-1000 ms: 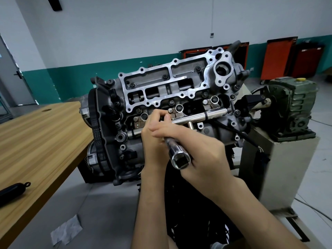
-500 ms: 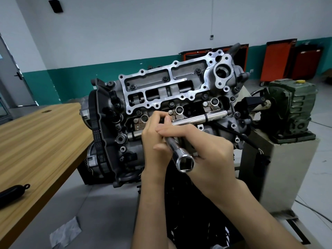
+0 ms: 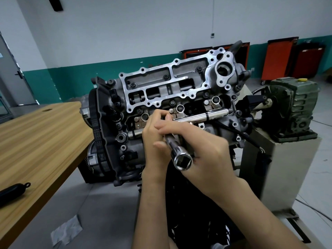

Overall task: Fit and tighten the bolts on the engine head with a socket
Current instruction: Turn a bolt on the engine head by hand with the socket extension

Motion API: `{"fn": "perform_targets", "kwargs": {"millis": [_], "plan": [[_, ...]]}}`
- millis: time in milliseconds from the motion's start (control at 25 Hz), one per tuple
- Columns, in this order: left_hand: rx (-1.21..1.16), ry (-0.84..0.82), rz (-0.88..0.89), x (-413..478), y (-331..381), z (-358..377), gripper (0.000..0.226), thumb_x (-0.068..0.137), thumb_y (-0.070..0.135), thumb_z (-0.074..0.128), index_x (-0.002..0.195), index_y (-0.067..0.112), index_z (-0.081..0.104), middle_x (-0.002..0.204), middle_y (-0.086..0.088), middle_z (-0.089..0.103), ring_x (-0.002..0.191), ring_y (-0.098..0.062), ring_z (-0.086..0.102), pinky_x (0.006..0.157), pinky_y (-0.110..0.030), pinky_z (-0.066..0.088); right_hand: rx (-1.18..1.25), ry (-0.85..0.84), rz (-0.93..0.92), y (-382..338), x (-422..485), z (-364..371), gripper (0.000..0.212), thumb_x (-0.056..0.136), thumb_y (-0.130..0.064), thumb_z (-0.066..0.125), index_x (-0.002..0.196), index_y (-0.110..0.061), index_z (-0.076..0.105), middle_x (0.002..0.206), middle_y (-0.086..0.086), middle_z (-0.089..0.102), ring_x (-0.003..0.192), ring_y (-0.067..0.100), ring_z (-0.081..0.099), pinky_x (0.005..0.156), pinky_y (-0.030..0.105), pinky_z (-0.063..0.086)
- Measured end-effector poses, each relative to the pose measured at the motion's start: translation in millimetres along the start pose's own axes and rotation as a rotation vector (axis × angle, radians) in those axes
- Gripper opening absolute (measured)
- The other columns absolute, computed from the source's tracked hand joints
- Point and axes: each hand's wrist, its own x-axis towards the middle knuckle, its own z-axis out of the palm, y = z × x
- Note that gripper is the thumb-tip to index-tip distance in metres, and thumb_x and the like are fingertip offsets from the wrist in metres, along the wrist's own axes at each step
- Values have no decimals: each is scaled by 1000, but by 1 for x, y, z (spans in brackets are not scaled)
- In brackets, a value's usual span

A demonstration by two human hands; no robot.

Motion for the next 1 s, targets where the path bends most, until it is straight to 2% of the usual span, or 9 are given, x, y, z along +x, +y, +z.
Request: {"fn": "perform_targets", "kwargs": {"millis": [120, 280, 320, 400, 440, 640, 720, 880, 1000], "plan": [[69, 48, -94, 0, 10, 2, 16, 94, 0, 48, 79, 5, 50, 68, -11, 41, 70, 31, 36, 68, 6, 27, 24, -68, -46, -3, 0, 1, 27, 80, 17, 66, 104, 5, 68, 108, 14, 70, 104, 19, 66, 95, 23, 49], [12, -27, 84, -13, 7, -9, 14, 91, 13, 51, 86, 3, 59, 81, -8, 62, 78, -12, 56, 70, -29, 42, -10, 35, 8, 1, 1, -6, 29, 68, 14, 81, 93, 2, 72, 81, 17, 71, 75, 27, 70, 72, 32, 55], [8, -21, 97, -11, 11, -9, 14, 90, 13, 51, 86, 3, 60, 82, -9, 62, 78, -9, 56, 72, -29, 44, 2, 33, 8, 1, 1, -6, 30, 68, 14, 80, 94, 2, 71, 85, 17, 72, 80, 26, 70, 75, 30, 55], [104, -34, 31, -4, 15, -7, 15, 91, 2, 52, 92, 10, 65, 89, -9, 61, 71, 11, 45, 77, -11, 39, 43, -31, -16, -2, -1, -3, 31, 74, 17, 73, 102, 5, 68, 105, 15, 71, 101, 19, 67, 92, 24, 51], [128, -48, -23, -1, 16, -4, 22, 91, -4, 50, 99, 8, 66, 94, -12, 59, 66, 7, 39, 72, -1, 33, 57, -63, -32, -3, -2, -2, 30, 77, 18, 69, 105, 6, 67, 111, 14, 69, 107, 17, 65, 97, 24, 49], [-17, -36, 95, -11, 6, -10, 16, 92, 15, 50, 87, 2, 58, 81, -10, 62, 74, -24, 55, 67, -38, 43, -41, 45, 20, 3, 0, -2, 25, 71, 11, 80, 93, 3, 72, 75, 17, 70, 71, 27, 69, 73, 28, 53], [-3, -10, 90, -11, 8, -9, 15, 91, 13, 50, 87, 1, 59, 78, -5, 61, 74, -13, 56, 67, -31, 44, -3, 52, 24, 1, 0, -2, 19, 75, 5, 79, 92, 4, 71, 76, 20, 69, 75, 31, 69, 77, 29, 53], [1, 164, -43, 0, 19, -2, 41, 70, -36, 34, 65, -5, 61, 58, 4, 49, 75, 4, 48, 83, 3, 33, 69, -82, -51, -2, -1, -1, 29, 79, 18, 66, 106, 7, 67, 112, 14, 68, 110, 18, 63, 99, 21, 46], [115, 3, 73, -7, 12, -7, 12, 89, 7, 50, 81, 4, 58, 77, -7, 61, 79, -9, 56, 74, -27, 43, 7, 9, -10, 1, 0, -2, 29, 70, 15, 78, 96, 3, 71, 91, 13, 73, 86, 19, 70, 80, 25, 54]]}}
